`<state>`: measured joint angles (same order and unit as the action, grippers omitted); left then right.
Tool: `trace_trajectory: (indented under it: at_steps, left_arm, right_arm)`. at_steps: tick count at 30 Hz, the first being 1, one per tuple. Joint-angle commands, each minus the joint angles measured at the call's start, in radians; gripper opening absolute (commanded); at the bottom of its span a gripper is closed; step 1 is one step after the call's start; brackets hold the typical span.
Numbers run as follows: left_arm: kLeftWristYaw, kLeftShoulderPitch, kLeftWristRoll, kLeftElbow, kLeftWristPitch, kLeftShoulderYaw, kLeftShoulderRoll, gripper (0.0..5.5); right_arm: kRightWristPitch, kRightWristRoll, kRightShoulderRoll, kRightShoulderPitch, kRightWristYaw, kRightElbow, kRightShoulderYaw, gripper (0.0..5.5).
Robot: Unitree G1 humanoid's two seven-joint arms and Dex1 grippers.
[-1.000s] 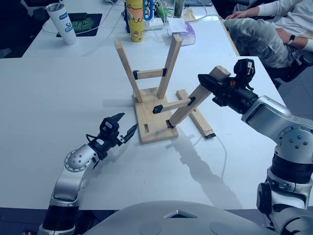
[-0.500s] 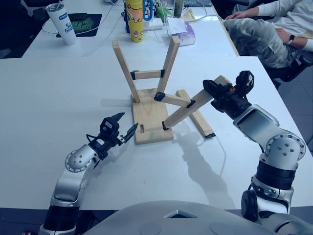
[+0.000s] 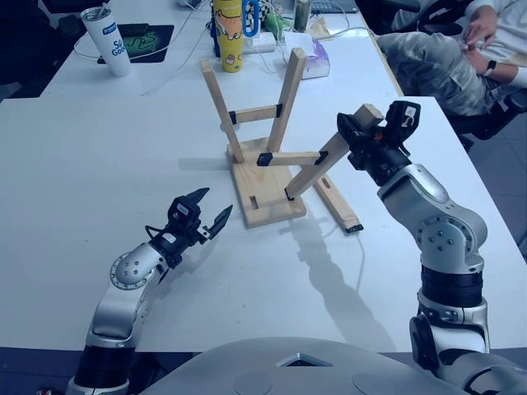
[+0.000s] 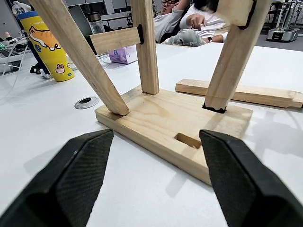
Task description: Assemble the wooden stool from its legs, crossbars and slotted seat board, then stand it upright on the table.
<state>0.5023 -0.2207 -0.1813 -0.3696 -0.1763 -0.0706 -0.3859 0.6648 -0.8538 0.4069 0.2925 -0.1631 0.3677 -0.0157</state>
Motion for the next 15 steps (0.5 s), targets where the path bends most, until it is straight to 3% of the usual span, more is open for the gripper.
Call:
trace_trajectory:
  at_steps: [1,7,14,15]
  left_arm:
    - [0.008,0.021,0.011,0.005,0.001,-0.008,-0.009,3.36]
    - [0.018,0.037,0.015,0.019,0.005,-0.015,-0.012,3.36]
    - [0.022,0.054,0.02,0.037,0.013,-0.018,-0.008,3.36]
    - [0.021,0.055,0.02,0.038,0.014,-0.019,-0.008,3.36]
  right_arm:
    - [-0.011,0.237,0.062,-0.079,0.047,-0.073,0.11,1.03]
    - [-0.051,0.354,0.071,-0.049,0.174,-0.102,0.176,1.05]
    - [-0.047,0.337,0.01,-0.016,0.202,-0.111,0.118,1.05]
    - [-0.055,0.34,0.002,-0.011,0.201,-0.109,0.108,1.34]
